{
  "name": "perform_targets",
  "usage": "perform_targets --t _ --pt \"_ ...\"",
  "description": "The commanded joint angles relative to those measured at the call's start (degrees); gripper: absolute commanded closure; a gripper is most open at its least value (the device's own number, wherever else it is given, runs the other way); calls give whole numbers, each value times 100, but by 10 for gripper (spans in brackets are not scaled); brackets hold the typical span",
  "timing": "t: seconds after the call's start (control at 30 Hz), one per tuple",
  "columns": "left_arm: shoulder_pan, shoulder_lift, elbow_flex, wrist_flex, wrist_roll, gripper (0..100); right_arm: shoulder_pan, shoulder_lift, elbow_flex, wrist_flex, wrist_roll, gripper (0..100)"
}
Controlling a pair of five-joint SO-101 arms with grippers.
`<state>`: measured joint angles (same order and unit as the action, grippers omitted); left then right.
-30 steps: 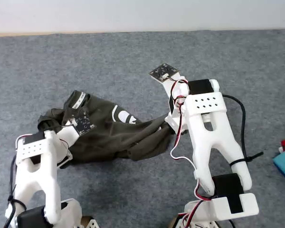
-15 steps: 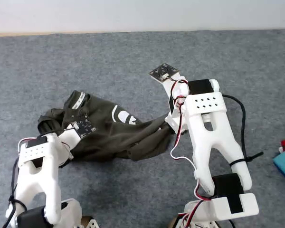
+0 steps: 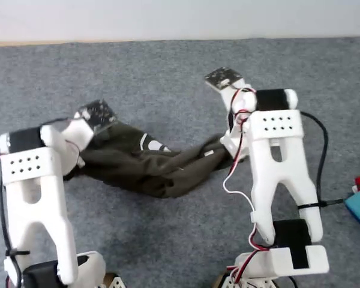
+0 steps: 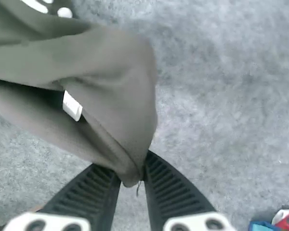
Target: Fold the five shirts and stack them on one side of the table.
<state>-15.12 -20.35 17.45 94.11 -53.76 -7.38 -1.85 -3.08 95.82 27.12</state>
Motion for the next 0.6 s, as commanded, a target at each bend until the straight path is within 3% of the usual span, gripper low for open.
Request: perform_targets --t 0.0,0.27,0.57 --pt "299 -79 -1130 642 343 996 75 -92 -334 75 62 989" --pt "325 -35 -954 624 615 930 66 -92 -343 110 211 989" --pt "352 -70 -488 299 615 998 75 -154 -440 110 316 989"
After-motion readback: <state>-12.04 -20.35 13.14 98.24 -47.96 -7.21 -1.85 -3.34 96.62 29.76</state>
